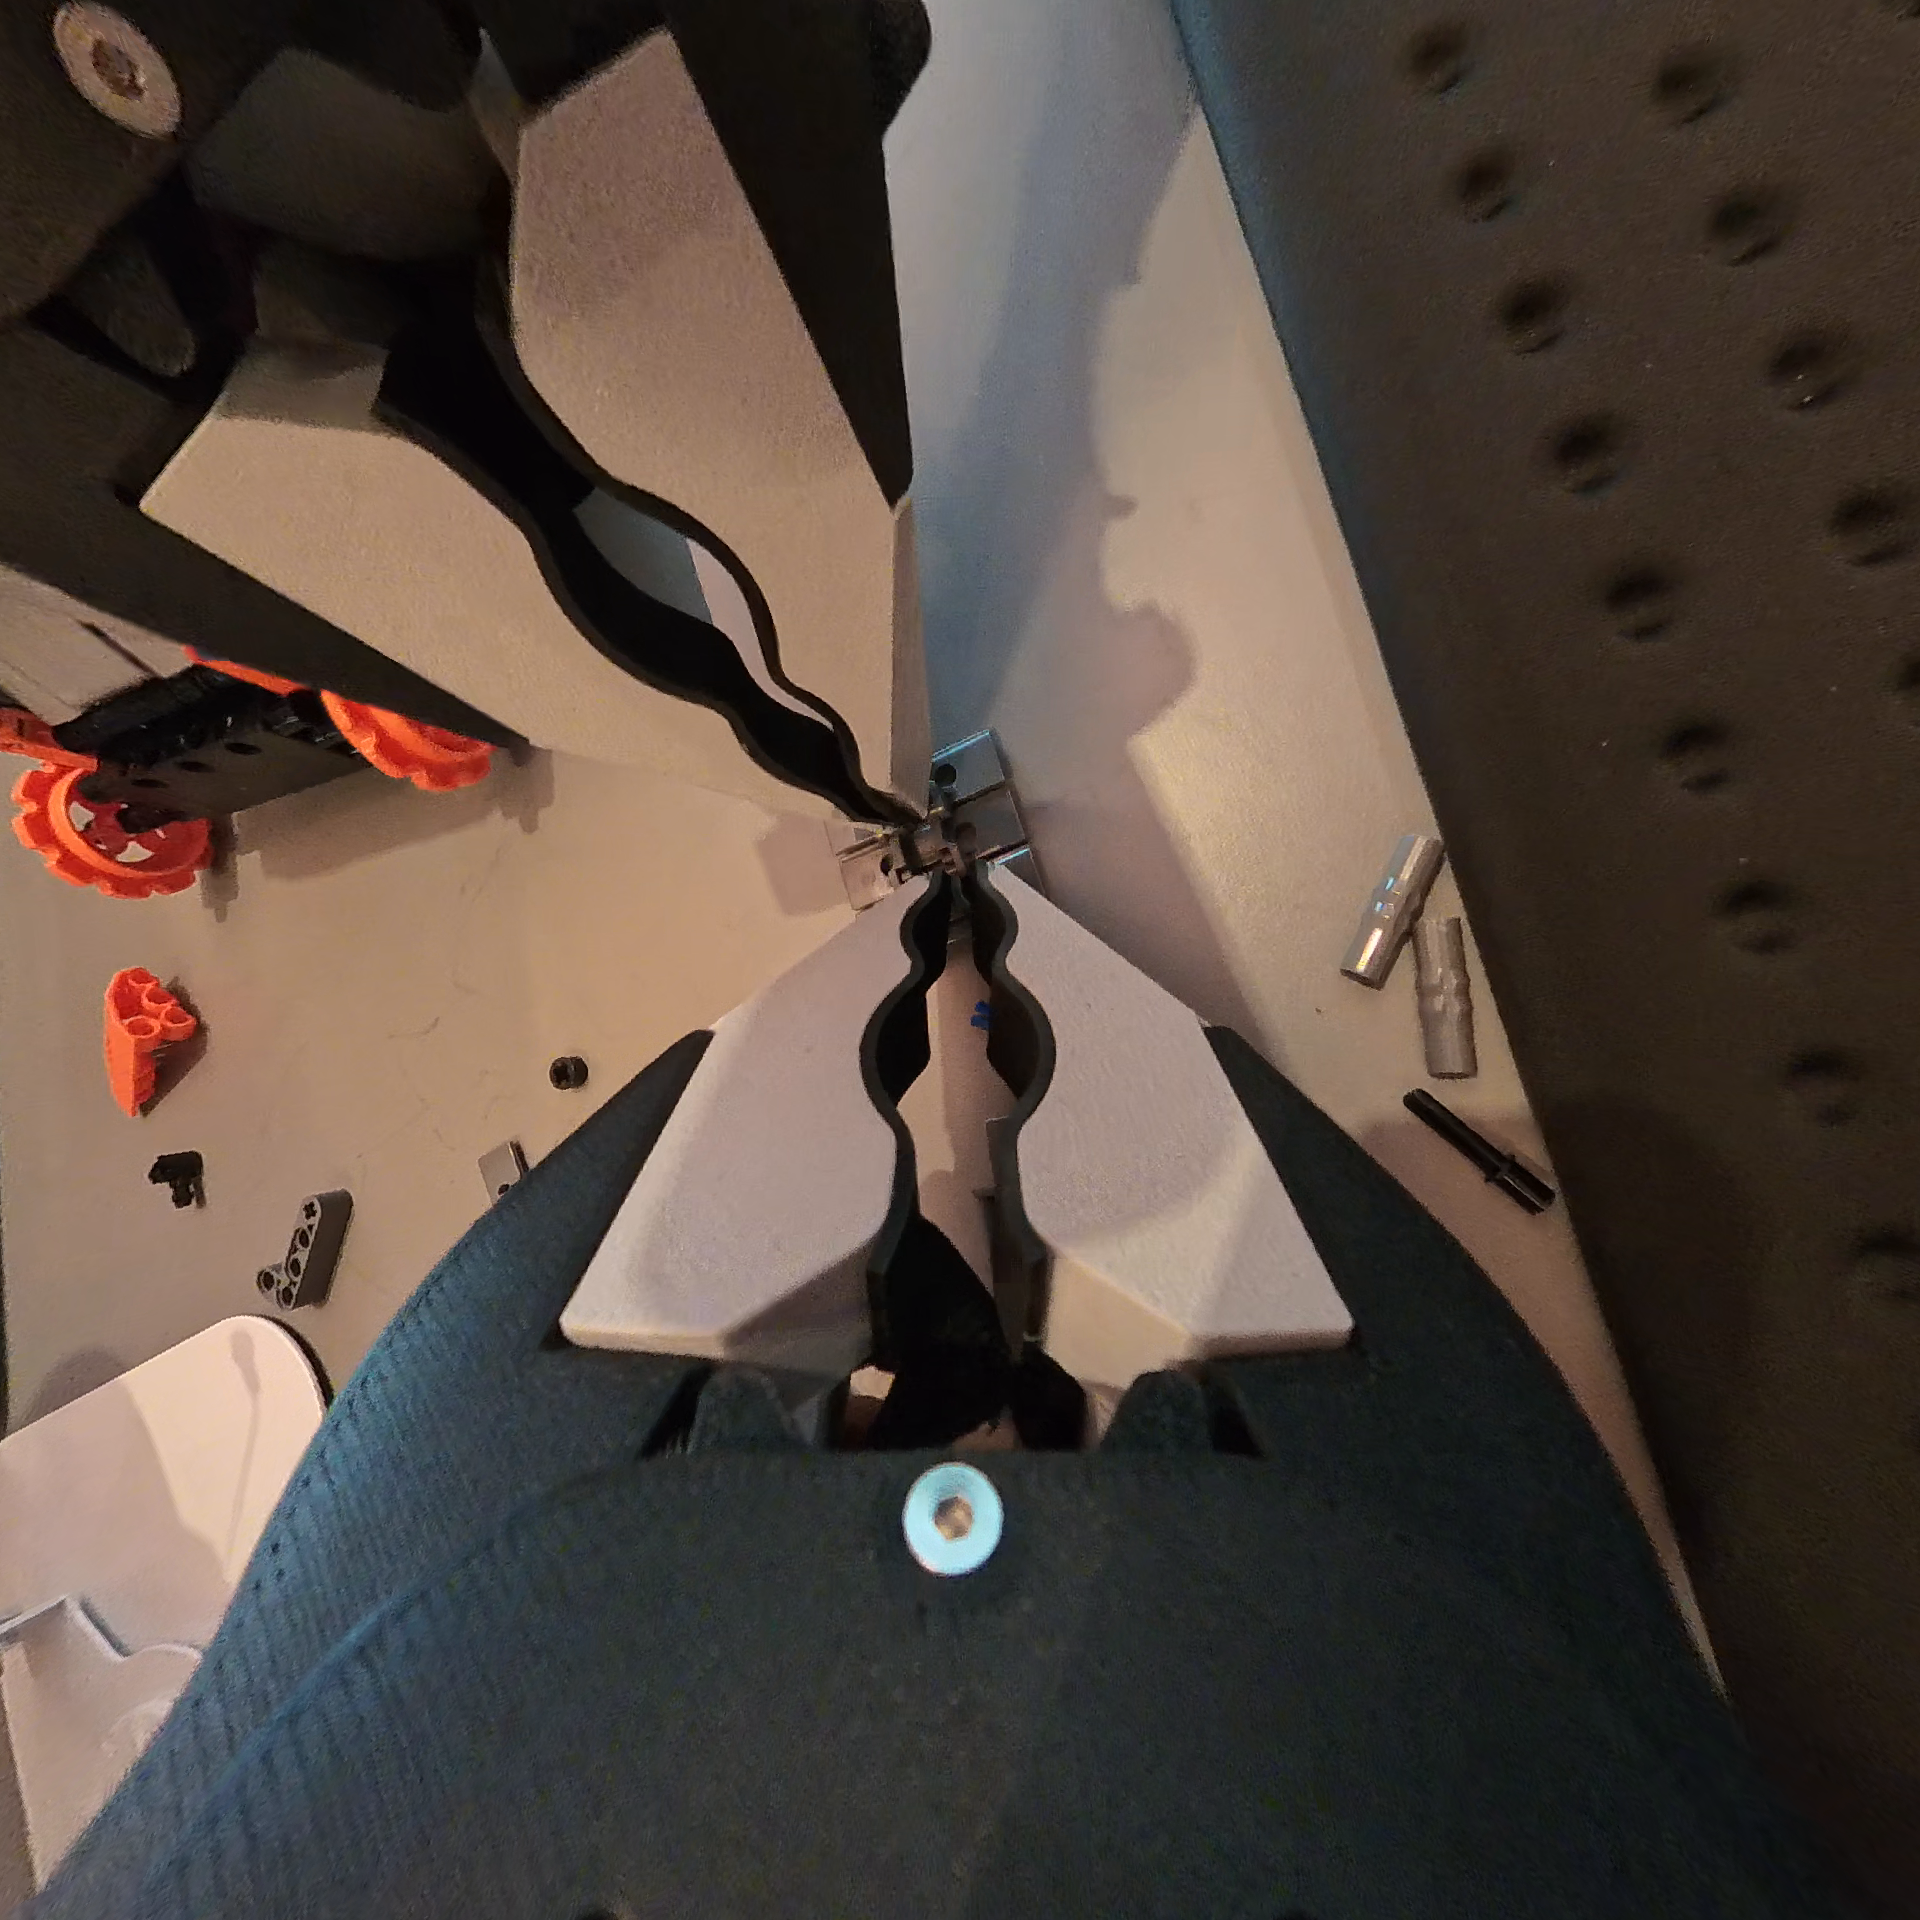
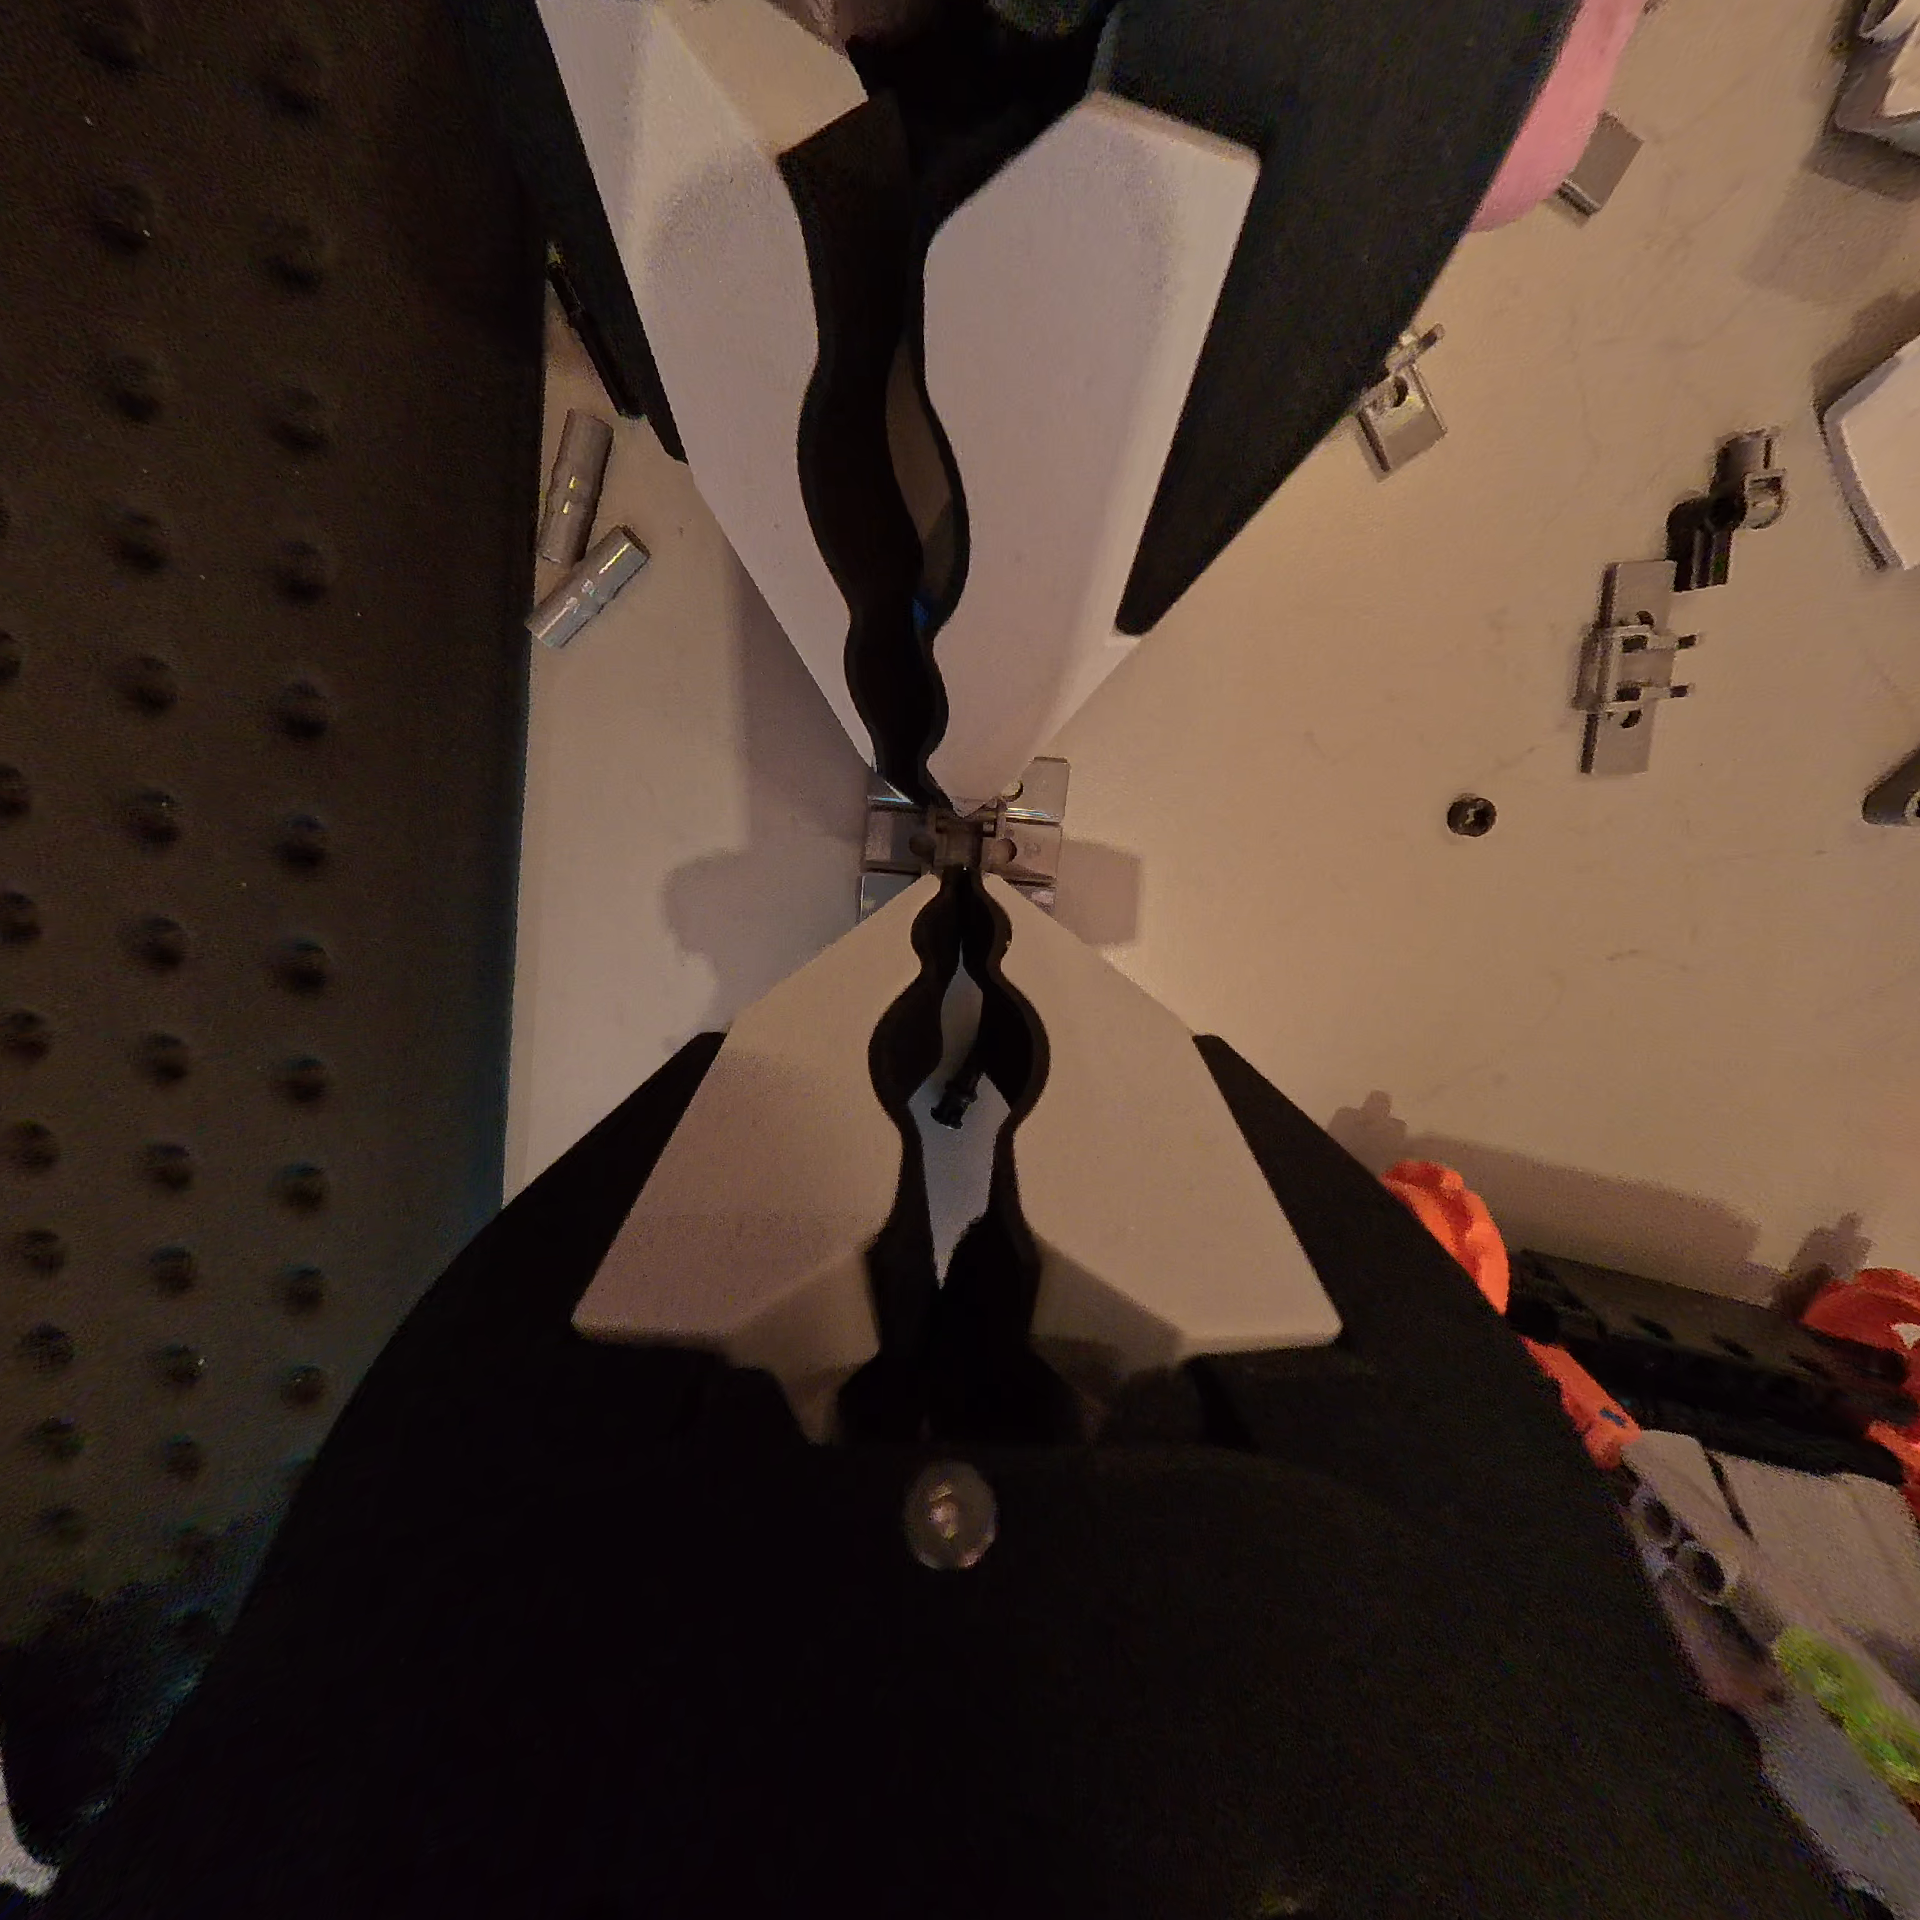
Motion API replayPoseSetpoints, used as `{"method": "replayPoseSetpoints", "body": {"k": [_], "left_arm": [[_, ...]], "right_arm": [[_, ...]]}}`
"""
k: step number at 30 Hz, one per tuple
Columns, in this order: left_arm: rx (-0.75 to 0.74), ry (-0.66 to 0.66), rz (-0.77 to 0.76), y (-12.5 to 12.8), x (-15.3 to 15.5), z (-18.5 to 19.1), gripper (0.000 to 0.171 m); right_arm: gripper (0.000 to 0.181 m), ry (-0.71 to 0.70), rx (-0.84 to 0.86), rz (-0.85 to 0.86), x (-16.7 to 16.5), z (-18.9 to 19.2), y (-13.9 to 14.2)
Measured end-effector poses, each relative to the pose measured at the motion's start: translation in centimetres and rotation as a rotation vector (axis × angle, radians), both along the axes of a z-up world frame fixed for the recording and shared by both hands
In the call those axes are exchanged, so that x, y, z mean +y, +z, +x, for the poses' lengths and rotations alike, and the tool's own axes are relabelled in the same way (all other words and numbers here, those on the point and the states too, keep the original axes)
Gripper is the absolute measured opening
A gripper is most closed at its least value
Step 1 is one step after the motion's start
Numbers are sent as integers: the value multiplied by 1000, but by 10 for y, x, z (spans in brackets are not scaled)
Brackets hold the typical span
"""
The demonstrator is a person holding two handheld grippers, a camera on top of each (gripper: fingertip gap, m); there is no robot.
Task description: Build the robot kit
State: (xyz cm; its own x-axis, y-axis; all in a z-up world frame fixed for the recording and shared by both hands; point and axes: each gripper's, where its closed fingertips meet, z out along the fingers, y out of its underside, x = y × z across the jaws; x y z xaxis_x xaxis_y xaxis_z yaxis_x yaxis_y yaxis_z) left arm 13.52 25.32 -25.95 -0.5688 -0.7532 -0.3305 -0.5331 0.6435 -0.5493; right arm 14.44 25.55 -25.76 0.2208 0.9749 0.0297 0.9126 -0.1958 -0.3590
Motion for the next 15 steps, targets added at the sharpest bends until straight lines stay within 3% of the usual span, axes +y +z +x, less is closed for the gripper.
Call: {"method": "replayPoseSetpoints", "body": {"k": [11,15], "left_arm": [[-11,1,19,0,0,0,3],[-20,4,2,0,1,0,3]], "right_arm": [[0,34,-112,-96,-1,-1,-2],[0,21,-60,-89,0,0,0]]}}
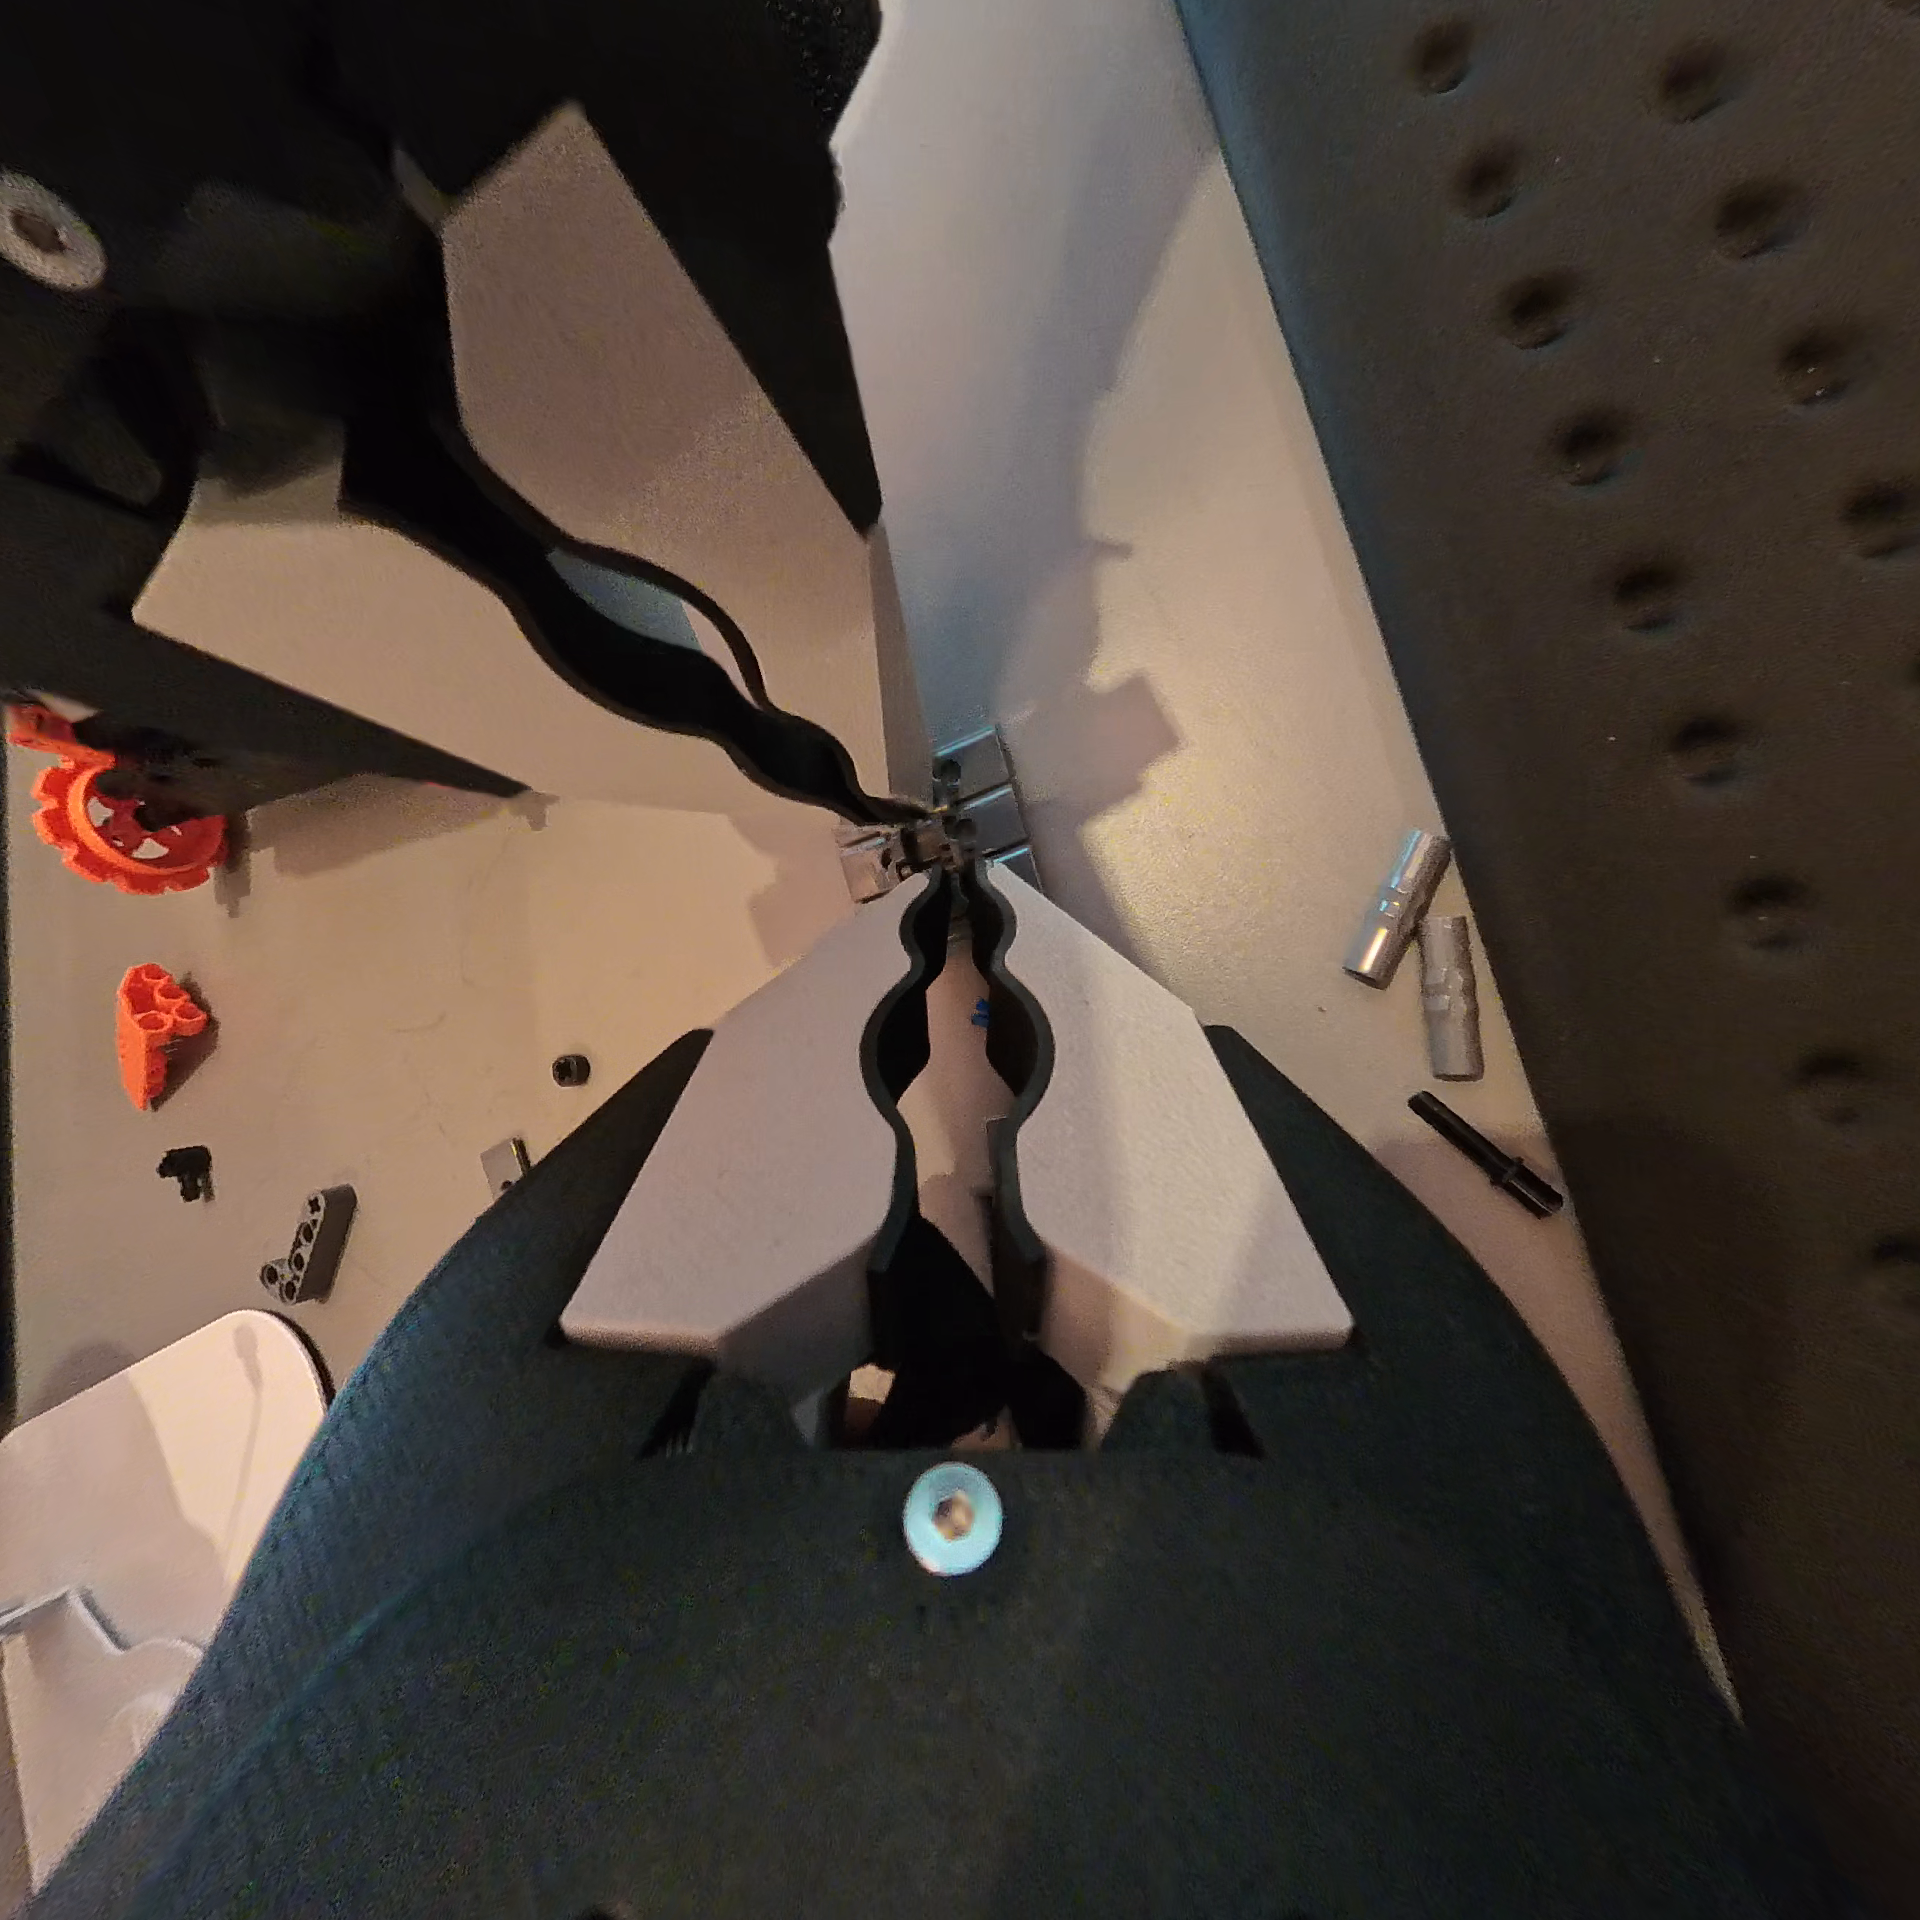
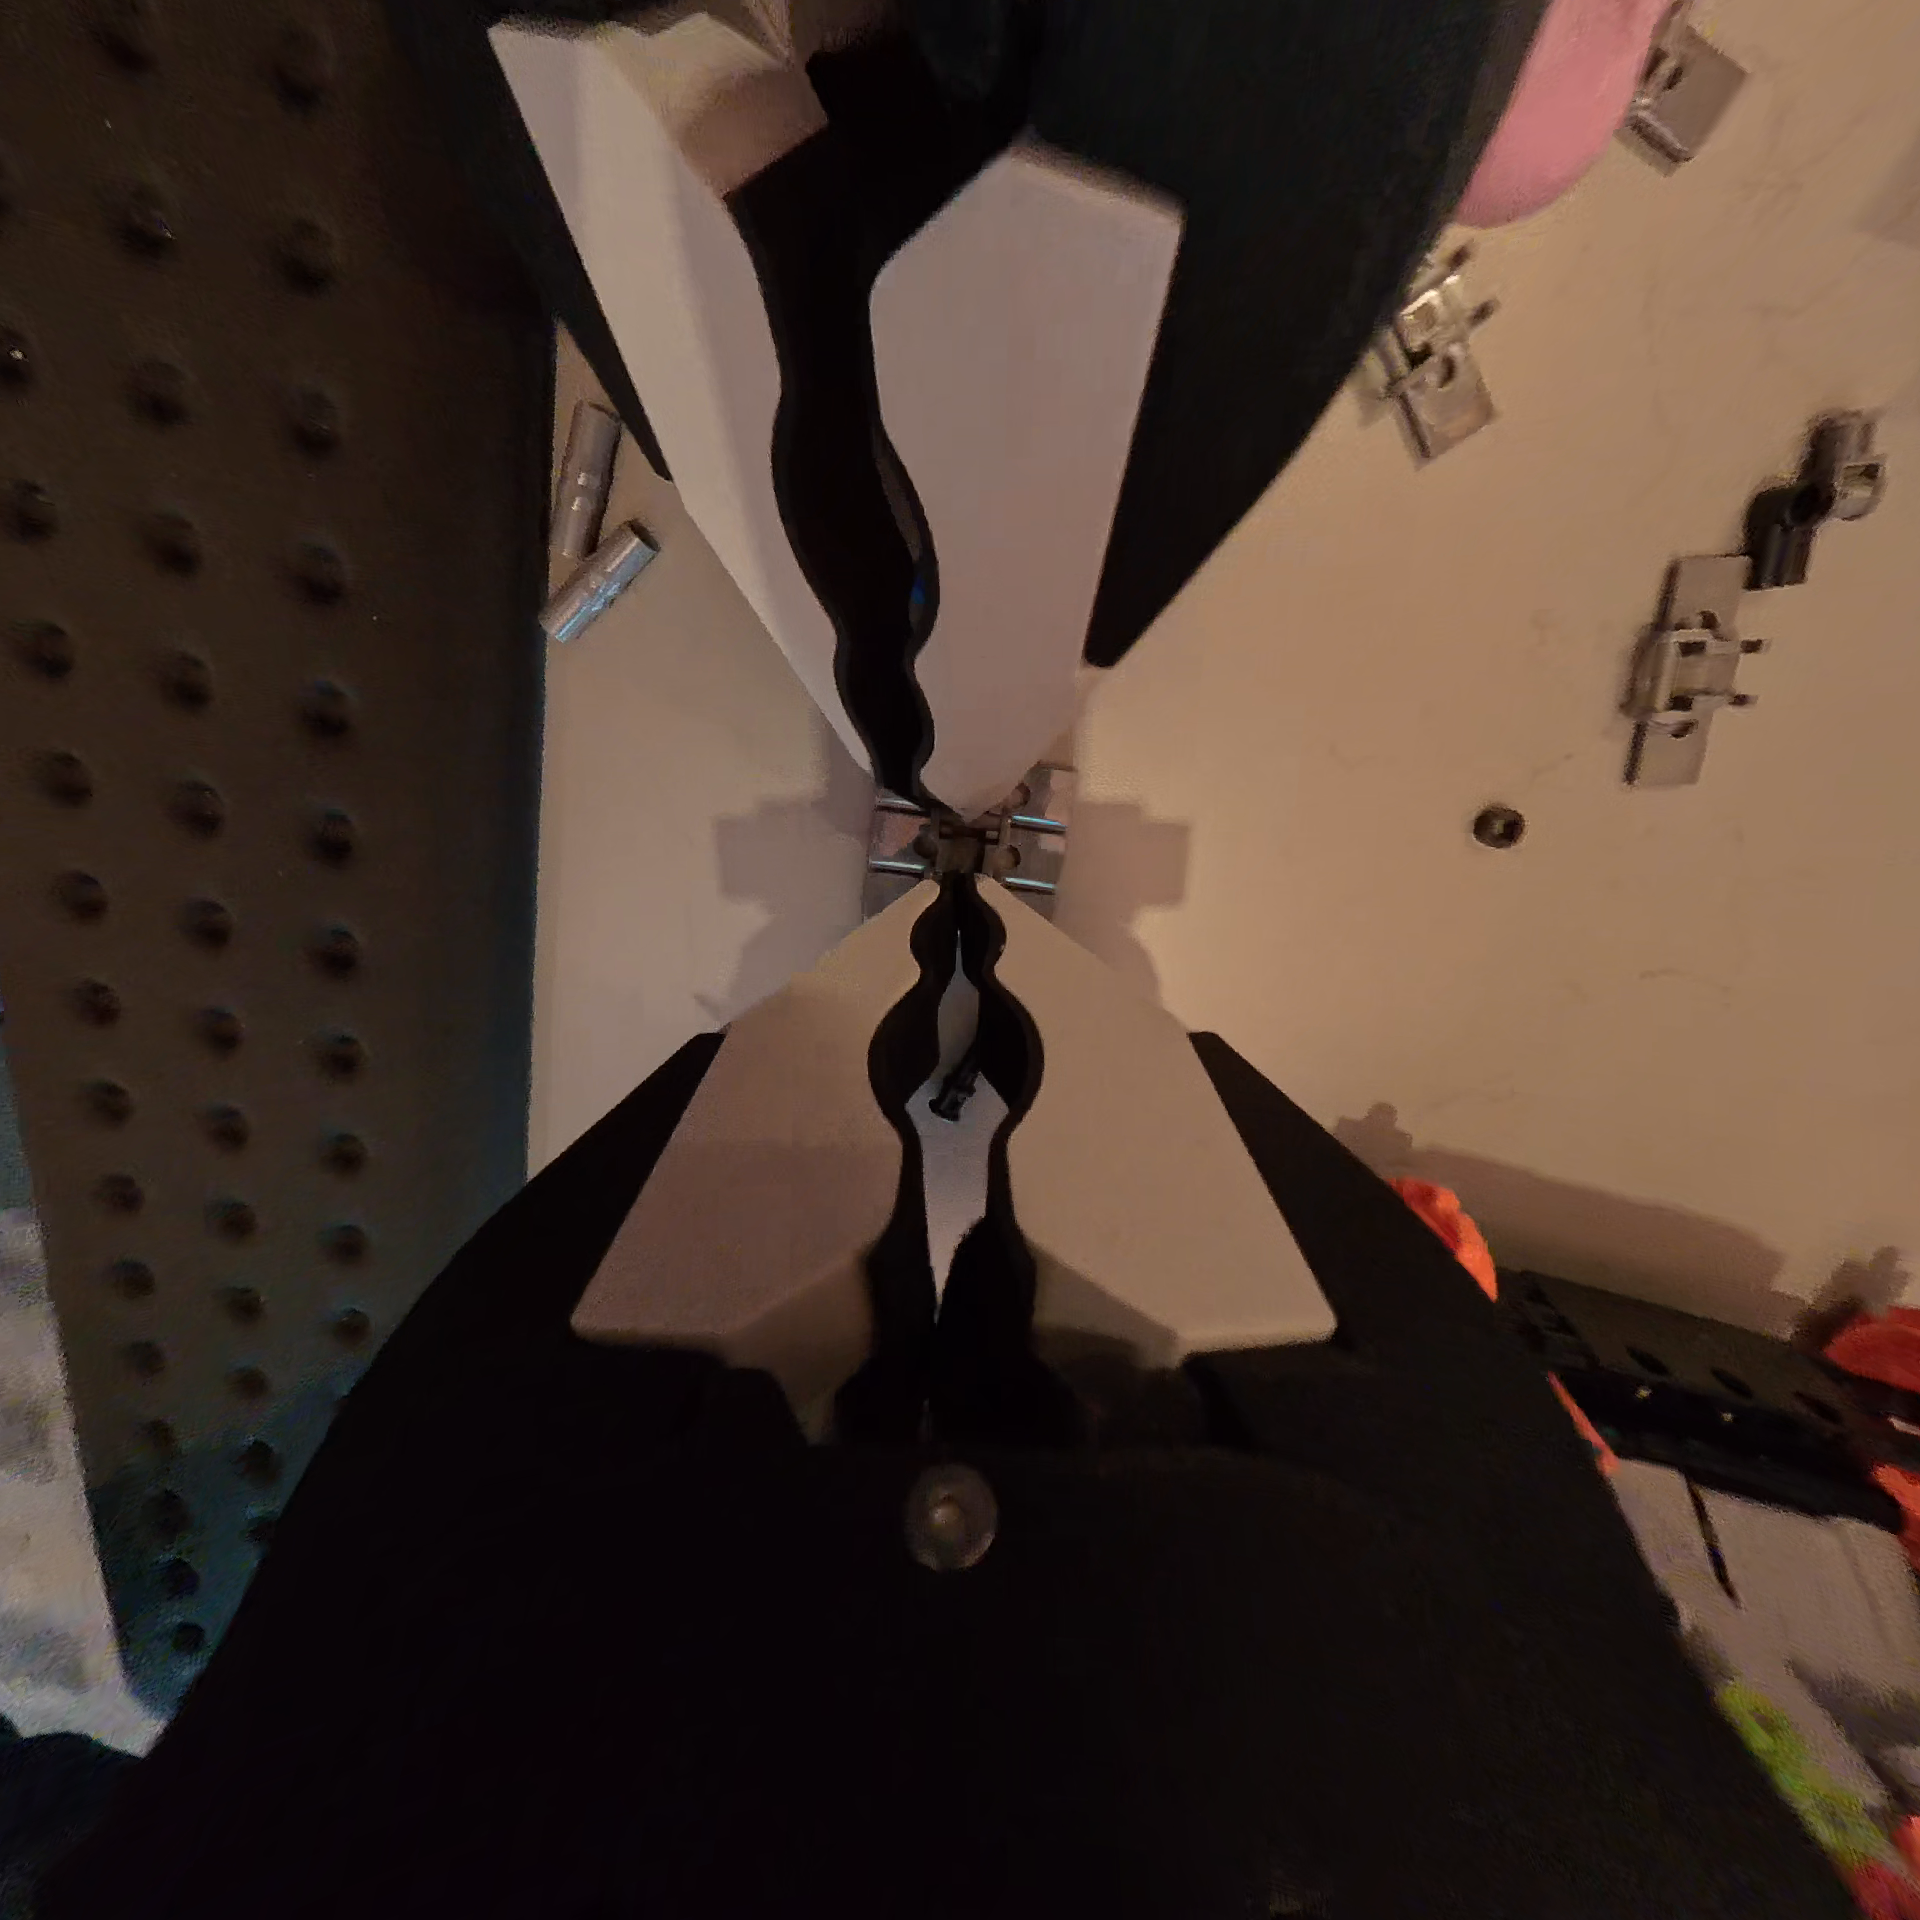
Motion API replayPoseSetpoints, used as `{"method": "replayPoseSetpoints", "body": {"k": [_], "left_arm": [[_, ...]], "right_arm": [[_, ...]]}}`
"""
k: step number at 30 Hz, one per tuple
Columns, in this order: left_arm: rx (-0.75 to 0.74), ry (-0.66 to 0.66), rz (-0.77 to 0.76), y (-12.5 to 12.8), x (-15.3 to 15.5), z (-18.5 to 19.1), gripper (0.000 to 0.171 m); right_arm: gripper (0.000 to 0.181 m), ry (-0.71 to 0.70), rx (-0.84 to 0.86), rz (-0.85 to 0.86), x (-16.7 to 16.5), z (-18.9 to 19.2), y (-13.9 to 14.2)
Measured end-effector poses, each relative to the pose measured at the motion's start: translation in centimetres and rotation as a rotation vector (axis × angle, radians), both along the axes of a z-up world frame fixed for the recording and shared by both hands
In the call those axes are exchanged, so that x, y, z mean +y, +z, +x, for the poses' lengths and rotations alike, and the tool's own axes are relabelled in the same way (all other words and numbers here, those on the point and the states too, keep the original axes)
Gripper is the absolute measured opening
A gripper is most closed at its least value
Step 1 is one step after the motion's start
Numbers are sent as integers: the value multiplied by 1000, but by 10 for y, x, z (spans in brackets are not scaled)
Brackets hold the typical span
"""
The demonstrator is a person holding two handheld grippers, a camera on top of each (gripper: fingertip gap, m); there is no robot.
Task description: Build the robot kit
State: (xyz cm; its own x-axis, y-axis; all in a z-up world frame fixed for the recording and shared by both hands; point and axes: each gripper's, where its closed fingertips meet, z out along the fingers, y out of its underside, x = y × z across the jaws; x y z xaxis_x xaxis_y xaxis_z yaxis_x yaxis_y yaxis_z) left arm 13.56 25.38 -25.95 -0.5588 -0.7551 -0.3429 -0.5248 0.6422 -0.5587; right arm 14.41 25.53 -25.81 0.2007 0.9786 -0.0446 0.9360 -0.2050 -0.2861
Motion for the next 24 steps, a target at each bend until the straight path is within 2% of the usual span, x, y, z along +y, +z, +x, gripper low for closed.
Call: {"method": "replayPoseSetpoints", "body": {"k": [3,4,6,7,9,12,16,20,22,24], "left_arm": [[-5,5,-9,0,1,0,3],[-6,15,-5,1,5,-1,4],[-6,38,-18,6,12,-3,16],[-17,60,-32,12,15,-4,23],[-9,92,-72,25,21,-14,24],[-19,185,-48,43,47,-33,28],[56,291,-9,33,72,-59,30],[94,355,33,19,84,-58,29],[152,371,18,11,79,-58,28],[162,407,68,6,87,-56,25]], "right_arm": [[0,-44,73,79,4,-2,9],[8,-63,115,104,7,-1,16],[8,-95,204,129,9,-1,28],[8,-109,218,154,12,2,33],[8,-131,245,188,15,8,40],[15,-143,243,194,15,10,34],[16,-139,235,185,9,9,21],[13,-158,252,185,8,11,18],[12,-165,267,187,8,11,19],[11,-172,273,192,8,11,19]]}}
